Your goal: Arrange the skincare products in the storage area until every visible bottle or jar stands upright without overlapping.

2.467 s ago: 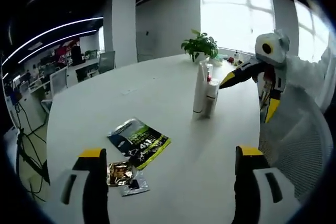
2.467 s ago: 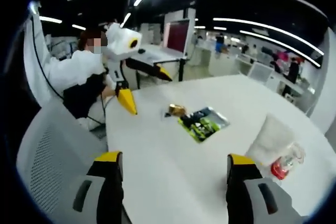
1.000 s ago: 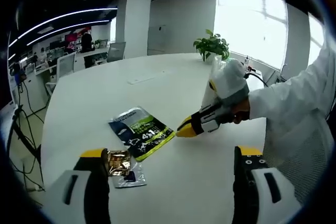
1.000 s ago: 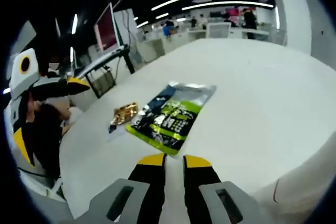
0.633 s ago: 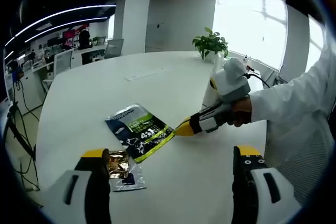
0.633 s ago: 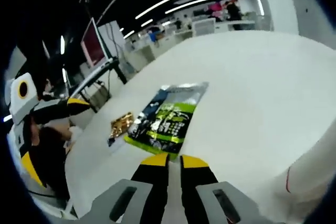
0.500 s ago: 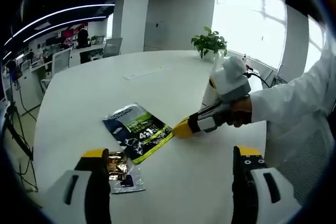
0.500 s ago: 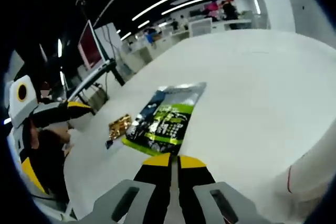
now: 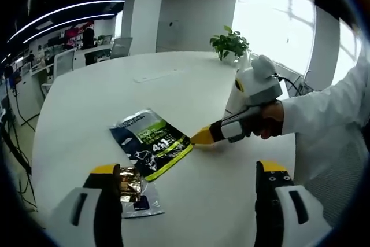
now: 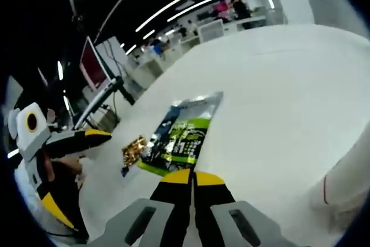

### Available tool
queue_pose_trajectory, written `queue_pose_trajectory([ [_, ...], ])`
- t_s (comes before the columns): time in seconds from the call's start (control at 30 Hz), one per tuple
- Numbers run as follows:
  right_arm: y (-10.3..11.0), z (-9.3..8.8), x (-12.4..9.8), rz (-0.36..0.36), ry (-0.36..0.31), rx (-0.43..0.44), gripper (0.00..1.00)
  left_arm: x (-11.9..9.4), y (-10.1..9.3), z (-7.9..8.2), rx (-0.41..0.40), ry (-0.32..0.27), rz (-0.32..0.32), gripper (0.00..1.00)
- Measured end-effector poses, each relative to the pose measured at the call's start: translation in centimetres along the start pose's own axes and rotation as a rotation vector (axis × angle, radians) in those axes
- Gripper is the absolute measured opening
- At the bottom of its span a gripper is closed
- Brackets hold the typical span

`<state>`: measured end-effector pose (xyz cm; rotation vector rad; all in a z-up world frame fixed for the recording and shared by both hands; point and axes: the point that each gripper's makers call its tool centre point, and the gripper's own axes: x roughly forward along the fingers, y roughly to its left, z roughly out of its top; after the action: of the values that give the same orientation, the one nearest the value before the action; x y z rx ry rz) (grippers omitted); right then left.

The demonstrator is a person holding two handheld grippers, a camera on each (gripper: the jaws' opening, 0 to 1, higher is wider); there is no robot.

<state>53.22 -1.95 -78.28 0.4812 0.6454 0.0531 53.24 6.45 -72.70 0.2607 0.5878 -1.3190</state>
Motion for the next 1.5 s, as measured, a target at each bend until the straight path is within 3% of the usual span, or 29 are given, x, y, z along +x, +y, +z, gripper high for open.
queue_pose_trajectory([
  [0.1,0.1,0.3,-0.3,-0.002,-0.009,0.001,0.0,0.8,1.0,-0.3,-0.008,0.011,0.008,0.91],
  [0.33,0.6,0.9,-0.8,0.013,-0.026,0.013,0.0,2.8,2.8,-0.7,-0.013,0.036,0.029,0.68],
  [0.43,0.9,1.5,-1.1,0.022,-0.047,0.042,0.0,3.2,2.5,-0.8,0.121,0.07,0.079,0.65],
  [0.53,1.3,2.0,-1.3,0.037,-0.06,0.07,0.0,3.5,1.9,-0.3,0.22,0.061,0.121,0.65],
  [0.7,2.3,2.9,-1.6,0.056,-0.084,0.079,0.0,4.4,2.4,-0.6,0.425,0.091,0.213,0.55],
  [0.8,2.4,3.0,-1.8,0.061,-0.09,0.09,0.0,4.6,2.6,-0.3,0.486,0.072,0.243,0.47],
  [0.9,2.5,3.1,-2.0,0.069,-0.094,0.117,0.0,4.7,2.7,-0.2,0.64,0.085,0.293,0.4],
  [0.97,2.7,3.2,-2.2,0.071,-0.098,0.127,0.0,4.7,2.6,-0.3,0.724,0.1,0.307,0.37],
  [1.03,2.9,3.4,-2.4,0.074,-0.104,0.123,0.0,4.8,2.1,-1.0,0.808,0.157,0.296,0.34],
  [1.1,3.2,3.6,-2.5,0.087,-0.111,0.148,0.0,4.7,1.8,-0.7,0.851,0.133,0.317,0.27],
  [1.23,3.5,3.6,-2.6,0.092,-0.109,0.149,0.0,4.6,2.3,-0.7,0.895,0.145,0.352,0.2],
  [1.37,3.4,3.2,-2.9,0.075,-0.106,0.106,0.0,4.2,2.5,-0.2,0.875,0.131,0.357,0.1],
  [1.4,3.4,3.2,-3.0,0.073,-0.105,0.103,0.0,4.1,2.5,0.0,0.862,0.115,0.356,0.03],
  [1.5,3.3,3.2,-3.1,0.065,-0.106,0.059,0.0,3.8,2.3,0.2,0.844,0.112,0.339,0.03],
])
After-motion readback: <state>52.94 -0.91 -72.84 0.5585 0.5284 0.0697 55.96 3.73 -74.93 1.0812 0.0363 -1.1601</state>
